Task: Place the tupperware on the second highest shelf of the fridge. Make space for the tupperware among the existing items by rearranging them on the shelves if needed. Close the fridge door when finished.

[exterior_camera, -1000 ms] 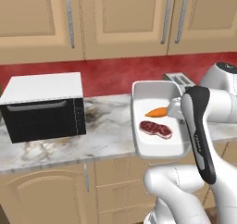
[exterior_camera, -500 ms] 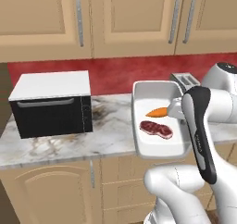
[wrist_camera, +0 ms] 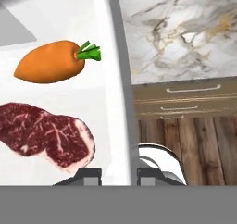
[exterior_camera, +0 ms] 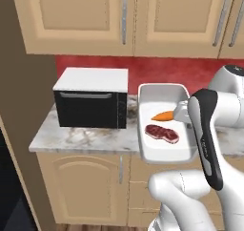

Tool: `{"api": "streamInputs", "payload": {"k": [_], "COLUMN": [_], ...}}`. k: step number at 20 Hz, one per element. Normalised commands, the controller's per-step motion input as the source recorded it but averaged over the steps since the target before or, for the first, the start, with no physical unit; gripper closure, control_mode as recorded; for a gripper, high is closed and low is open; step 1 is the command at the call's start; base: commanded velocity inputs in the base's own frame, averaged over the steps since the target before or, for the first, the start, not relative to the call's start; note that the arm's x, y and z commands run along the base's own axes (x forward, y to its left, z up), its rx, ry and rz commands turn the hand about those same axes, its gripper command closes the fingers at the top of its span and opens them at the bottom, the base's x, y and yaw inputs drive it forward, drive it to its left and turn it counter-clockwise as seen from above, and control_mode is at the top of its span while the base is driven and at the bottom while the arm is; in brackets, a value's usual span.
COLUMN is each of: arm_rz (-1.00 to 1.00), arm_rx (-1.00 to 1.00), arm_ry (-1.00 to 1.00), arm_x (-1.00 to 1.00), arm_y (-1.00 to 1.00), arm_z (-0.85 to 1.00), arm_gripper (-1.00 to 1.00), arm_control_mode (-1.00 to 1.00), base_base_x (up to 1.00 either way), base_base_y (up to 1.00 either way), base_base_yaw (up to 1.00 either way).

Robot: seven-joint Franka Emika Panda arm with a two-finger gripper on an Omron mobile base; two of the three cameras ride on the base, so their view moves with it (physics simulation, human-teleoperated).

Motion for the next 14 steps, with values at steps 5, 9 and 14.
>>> {"api": "streamInputs", "payload": {"k": [5, 9, 14], "arm_rz": [0.0, 0.0, 0.0], "arm_rx": [0.0, 0.0, 0.0], "arm_ry": [0.0, 0.0, 0.0], "arm_x": [0.0, 0.0, 0.0], "arm_y": [0.0, 0.0, 0.0], "arm_z": [0.0, 0.0, 0.0], "arm_gripper": [1.0, 1.0, 1.0], "arm_control_mode": [1.0, 1.0, 1.0], "base_base_x": [-0.15, -0.22, -0.25], "base_base_y": [0.3, 0.15, 0.07], "base_base_yaw": [0.51, 0.54, 0.53]}}
